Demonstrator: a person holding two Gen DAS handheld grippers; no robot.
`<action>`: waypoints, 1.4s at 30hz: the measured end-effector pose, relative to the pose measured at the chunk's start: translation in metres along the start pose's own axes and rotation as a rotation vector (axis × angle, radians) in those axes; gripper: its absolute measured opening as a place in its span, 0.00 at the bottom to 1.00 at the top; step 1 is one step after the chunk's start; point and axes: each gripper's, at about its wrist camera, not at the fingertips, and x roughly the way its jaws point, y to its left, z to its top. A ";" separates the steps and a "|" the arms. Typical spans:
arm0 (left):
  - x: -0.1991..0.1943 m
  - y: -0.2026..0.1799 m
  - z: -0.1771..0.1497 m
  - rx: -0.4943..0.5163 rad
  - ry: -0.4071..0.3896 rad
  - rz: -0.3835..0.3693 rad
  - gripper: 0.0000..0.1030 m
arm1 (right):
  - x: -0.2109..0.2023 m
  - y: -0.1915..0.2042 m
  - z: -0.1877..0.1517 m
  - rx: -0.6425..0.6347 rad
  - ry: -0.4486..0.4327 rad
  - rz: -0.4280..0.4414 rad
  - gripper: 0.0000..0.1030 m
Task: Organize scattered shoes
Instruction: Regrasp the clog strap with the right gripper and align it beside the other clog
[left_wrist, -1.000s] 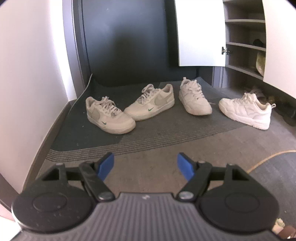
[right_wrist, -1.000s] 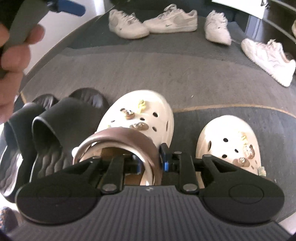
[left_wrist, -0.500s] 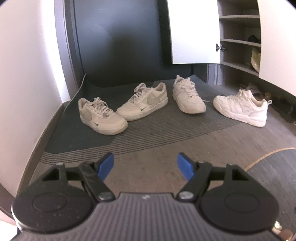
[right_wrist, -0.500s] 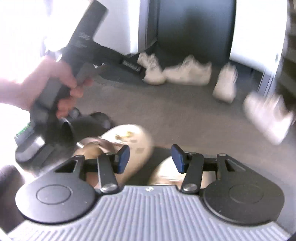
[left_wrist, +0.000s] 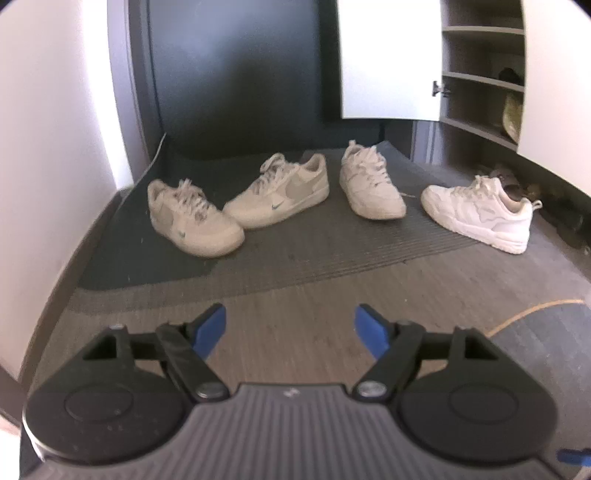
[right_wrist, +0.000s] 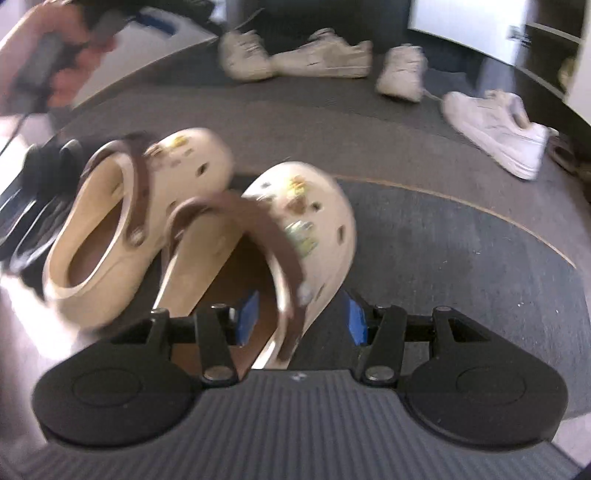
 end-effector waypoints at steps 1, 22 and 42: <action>0.001 0.001 0.000 0.000 -0.001 0.007 0.76 | 0.004 -0.001 0.000 0.015 0.005 -0.006 0.45; 0.043 0.075 0.039 -0.100 0.025 0.057 0.77 | 0.026 0.044 0.004 0.192 -0.060 -0.084 0.22; 0.213 0.219 0.170 -0.188 0.095 -0.117 0.77 | -0.063 -0.001 0.161 0.182 0.283 0.107 0.69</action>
